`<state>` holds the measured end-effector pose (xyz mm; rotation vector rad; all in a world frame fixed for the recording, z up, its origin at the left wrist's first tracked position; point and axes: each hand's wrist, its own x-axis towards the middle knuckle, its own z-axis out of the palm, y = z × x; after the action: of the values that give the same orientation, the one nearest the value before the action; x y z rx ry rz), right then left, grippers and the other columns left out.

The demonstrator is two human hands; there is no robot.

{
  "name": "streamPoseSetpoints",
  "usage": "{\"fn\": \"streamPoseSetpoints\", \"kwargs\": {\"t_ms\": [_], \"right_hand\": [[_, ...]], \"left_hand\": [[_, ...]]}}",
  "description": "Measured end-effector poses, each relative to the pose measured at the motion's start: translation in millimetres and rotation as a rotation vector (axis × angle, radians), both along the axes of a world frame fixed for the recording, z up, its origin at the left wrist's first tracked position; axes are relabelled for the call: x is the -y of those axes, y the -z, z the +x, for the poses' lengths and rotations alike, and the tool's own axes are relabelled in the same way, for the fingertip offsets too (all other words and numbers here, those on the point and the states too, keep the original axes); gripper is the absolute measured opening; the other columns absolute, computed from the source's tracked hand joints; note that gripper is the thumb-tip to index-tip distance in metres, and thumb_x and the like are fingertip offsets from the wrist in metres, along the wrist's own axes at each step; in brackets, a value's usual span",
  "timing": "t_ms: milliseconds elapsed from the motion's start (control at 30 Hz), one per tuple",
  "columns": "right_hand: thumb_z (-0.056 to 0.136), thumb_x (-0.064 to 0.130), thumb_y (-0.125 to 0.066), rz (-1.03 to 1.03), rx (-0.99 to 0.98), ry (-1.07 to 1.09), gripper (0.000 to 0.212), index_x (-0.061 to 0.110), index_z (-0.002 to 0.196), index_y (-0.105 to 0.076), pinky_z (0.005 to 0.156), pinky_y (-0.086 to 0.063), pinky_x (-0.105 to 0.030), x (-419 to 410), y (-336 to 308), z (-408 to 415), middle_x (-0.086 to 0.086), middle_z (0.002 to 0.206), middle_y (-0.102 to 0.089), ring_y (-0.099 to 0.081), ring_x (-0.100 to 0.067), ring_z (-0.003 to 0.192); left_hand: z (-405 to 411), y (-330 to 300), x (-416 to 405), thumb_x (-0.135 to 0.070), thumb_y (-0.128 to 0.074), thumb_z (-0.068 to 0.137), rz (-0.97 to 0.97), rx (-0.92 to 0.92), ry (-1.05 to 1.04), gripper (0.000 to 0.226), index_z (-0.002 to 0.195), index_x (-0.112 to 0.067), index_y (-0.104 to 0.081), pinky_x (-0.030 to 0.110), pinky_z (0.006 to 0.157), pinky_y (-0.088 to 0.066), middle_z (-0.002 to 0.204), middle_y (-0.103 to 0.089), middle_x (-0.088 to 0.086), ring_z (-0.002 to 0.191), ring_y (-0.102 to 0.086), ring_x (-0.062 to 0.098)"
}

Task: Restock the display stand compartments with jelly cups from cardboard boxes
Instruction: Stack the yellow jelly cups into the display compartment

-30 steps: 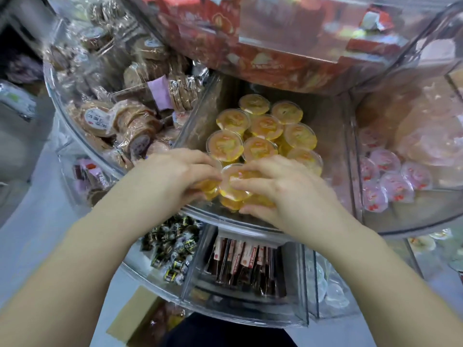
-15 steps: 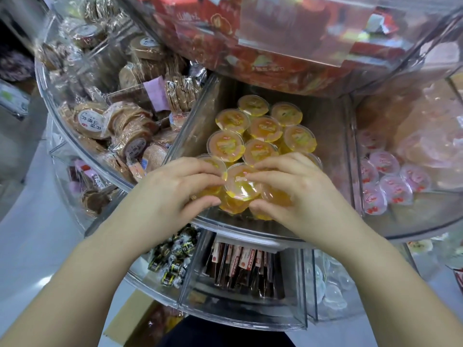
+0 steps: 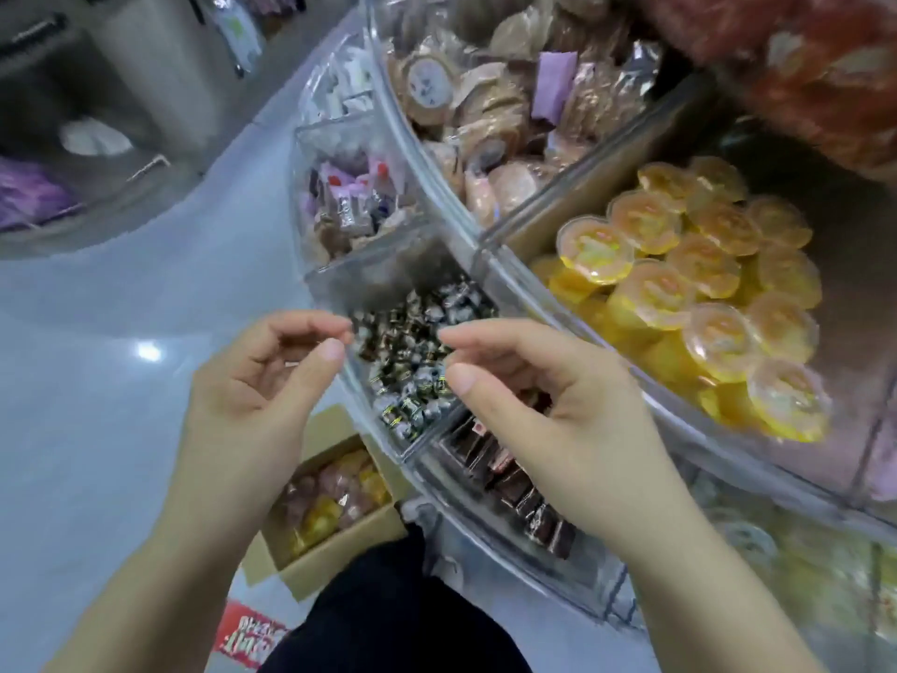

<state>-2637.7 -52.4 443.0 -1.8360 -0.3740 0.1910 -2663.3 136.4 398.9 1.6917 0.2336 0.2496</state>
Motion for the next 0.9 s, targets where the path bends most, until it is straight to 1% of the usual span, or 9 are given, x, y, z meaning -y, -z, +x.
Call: {"fn": "streamPoseSetpoints", "kwargs": {"t_ms": [100, 167, 300, 433, 533, 667, 767, 833, 900], "right_hand": [[0.083, 0.028, -0.063, -0.106, -0.149, -0.257, 0.017, 0.041, 0.094, -0.065, 0.063, -0.045, -0.01, -50.4, 46.1, -16.8, 0.013, 0.082, -0.065, -0.057, -0.004, 0.069], [0.085, 0.024, -0.064, -0.214, -0.275, -0.389, 0.015, 0.03, 0.098, -0.068, 0.064, -0.044, -0.01, -81.8, 91.0, -28.6, 0.01, 0.075, -0.064, -0.058, -0.006, 0.069], [0.088, 0.021, -0.06, -0.501, -0.402, -0.6, 0.022, 0.018, 0.11, -0.065, 0.074, -0.044, -0.019, -129.6, 206.0, -63.5, 0.002, 0.085, -0.064, -0.058, -0.013, 0.077], [0.089, 0.019, -0.059, -0.665, -0.494, -0.636, 0.026, 0.013, 0.114, -0.063, 0.063, -0.038, -0.012, -160.1, 338.9, -88.1, 0.007, 0.078, -0.056, -0.052, -0.011, 0.071], [0.088, 0.018, -0.06, -0.782, -0.526, -0.6, 0.029, 0.013, 0.116, -0.063, 0.058, -0.033, -0.012, -175.8, 447.0, -90.3, 0.007, 0.081, -0.058, -0.054, -0.011, 0.075], [0.087, 0.021, -0.06, -0.972, -0.536, -0.685, 0.03, 0.016, 0.117, -0.061, 0.074, -0.039, -0.02, -189.3, 581.6, -90.9, -0.003, 0.099, -0.063, -0.06, -0.023, 0.102], [0.086, 0.018, -0.059, -1.03, -0.466, -0.811, 0.037, 0.015, 0.123, -0.056, 0.086, -0.042, -0.025, -206.3, 657.9, -93.4, -0.008, 0.115, -0.063, -0.057, -0.027, 0.109], [0.085, 0.016, -0.059, -1.032, -0.352, -0.888, 0.044, 0.014, 0.129, -0.051, 0.095, -0.043, -0.031, -223.6, 697.5, -93.5, -0.013, 0.125, -0.058, -0.053, -0.03, 0.116], [0.085, 0.014, -0.058, -1.039, -0.248, -0.93, 0.052, 0.018, 0.134, -0.045, 0.102, -0.039, -0.035, -241.9, 726.6, -94.0, -0.015, 0.135, -0.048, -0.046, -0.031, 0.123]], "left_hand": [[-56.9, 50.0, -29.3, -0.02, -0.066, 0.081, -0.033, -0.186, -0.217, 0.017, 0.079, -0.037, -0.068, 0.006, 0.067, -0.047, 0.08, -0.07, -0.014, 0.072, -0.061, -0.002], [-92.0, 93.1, -45.9, -0.007, -0.065, 0.085, -0.067, -0.288, -0.329, 0.024, 0.079, -0.031, -0.068, 0.006, 0.063, -0.046, 0.075, -0.069, -0.013, 0.07, -0.061, -0.004], [-152.3, 192.5, -79.2, -0.006, -0.061, 0.087, -0.041, -0.517, -0.361, 0.024, 0.086, -0.029, -0.064, 0.018, 0.075, -0.047, 0.084, -0.069, -0.005, 0.078, -0.062, 0.005], [-190.7, 314.5, -112.2, -0.005, -0.061, 0.086, -0.032, -0.68, -0.411, 0.029, 0.084, -0.034, -0.06, 0.014, 0.072, -0.044, 0.083, -0.065, -0.005, 0.078, -0.059, 0.011], [-202.6, 413.0, -128.1, -0.002, -0.059, 0.086, -0.042, -0.795, -0.401, 0.023, 0.091, -0.024, -0.061, 0.005, 0.066, -0.041, 0.082, -0.062, -0.003, 0.077, -0.056, 0.011], [-201.6, 524.9, -135.9, -0.003, -0.06, 0.085, -0.033, -0.998, -0.295, 0.031, 0.115, -0.005, -0.055, 0.031, 0.093, -0.045, 0.102, -0.061, 0.008, 0.099, -0.058, 0.024], [-188.6, 573.0, -132.9, -0.014, -0.059, 0.085, 0.313, -1.179, -0.276, 0.043, 0.126, -0.013, -0.049, 0.033, 0.086, -0.043, 0.119, -0.062, 0.007, 0.107, -0.057, 0.03], [-181.1, 592.9, -125.5, -0.018, -0.058, 0.084, 0.41, -1.113, -0.27, 0.05, 0.132, -0.013, -0.043, 0.034, 0.087, -0.041, 0.127, -0.056, 0.01, 0.113, -0.054, 0.031], [-181.9, 609.2, -112.6, -0.017, -0.058, 0.085, 0.283, -1.025, -0.185, 0.064, 0.142, -0.01, -0.028, 0.033, 0.099, -0.034, 0.141, -0.042, 0.01, 0.126, -0.043, 0.028]]}}
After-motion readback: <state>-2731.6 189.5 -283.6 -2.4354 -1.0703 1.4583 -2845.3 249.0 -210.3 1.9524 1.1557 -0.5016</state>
